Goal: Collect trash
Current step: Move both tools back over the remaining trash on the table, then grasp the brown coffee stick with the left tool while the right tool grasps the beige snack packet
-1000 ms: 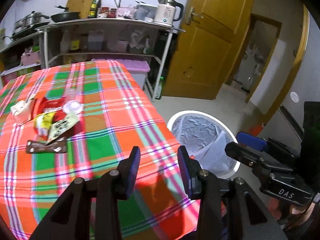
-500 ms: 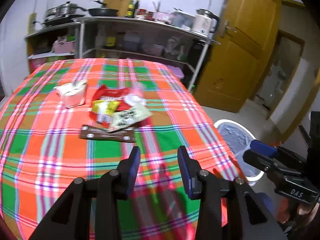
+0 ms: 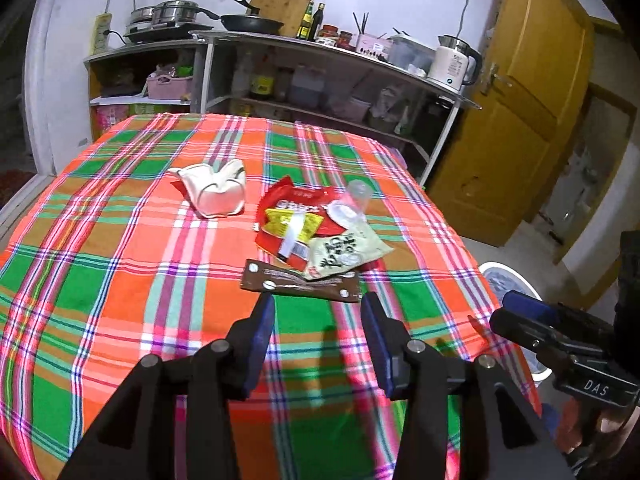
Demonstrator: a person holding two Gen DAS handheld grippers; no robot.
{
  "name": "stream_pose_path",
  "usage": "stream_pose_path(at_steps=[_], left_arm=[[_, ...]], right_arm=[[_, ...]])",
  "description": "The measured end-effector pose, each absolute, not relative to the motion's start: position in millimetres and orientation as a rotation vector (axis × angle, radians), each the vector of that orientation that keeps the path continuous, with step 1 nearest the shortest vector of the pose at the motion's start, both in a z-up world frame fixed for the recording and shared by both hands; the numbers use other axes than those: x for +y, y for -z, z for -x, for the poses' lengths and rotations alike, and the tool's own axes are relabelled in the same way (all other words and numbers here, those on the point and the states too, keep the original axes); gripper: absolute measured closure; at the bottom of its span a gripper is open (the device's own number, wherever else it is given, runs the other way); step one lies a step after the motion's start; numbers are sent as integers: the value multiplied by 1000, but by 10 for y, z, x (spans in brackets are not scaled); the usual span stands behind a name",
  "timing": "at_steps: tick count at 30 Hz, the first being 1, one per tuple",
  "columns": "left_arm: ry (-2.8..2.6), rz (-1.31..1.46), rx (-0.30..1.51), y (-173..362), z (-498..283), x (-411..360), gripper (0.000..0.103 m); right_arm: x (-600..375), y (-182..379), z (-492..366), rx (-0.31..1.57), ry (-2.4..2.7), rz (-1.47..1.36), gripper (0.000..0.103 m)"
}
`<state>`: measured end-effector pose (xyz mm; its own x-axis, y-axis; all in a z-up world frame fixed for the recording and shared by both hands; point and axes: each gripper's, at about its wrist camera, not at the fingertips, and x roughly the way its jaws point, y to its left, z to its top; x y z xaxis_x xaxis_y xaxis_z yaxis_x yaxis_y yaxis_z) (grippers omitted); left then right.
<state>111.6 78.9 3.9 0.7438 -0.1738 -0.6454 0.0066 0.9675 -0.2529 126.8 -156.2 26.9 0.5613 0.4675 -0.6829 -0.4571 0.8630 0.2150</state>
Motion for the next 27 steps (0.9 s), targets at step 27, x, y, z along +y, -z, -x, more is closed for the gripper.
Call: stream_pose_path(at_steps=[27], left_arm=[[60,303,741,109,-1381,1293,57]], right_arm=[[-829,152,-2216,971,-606,-153,54]])
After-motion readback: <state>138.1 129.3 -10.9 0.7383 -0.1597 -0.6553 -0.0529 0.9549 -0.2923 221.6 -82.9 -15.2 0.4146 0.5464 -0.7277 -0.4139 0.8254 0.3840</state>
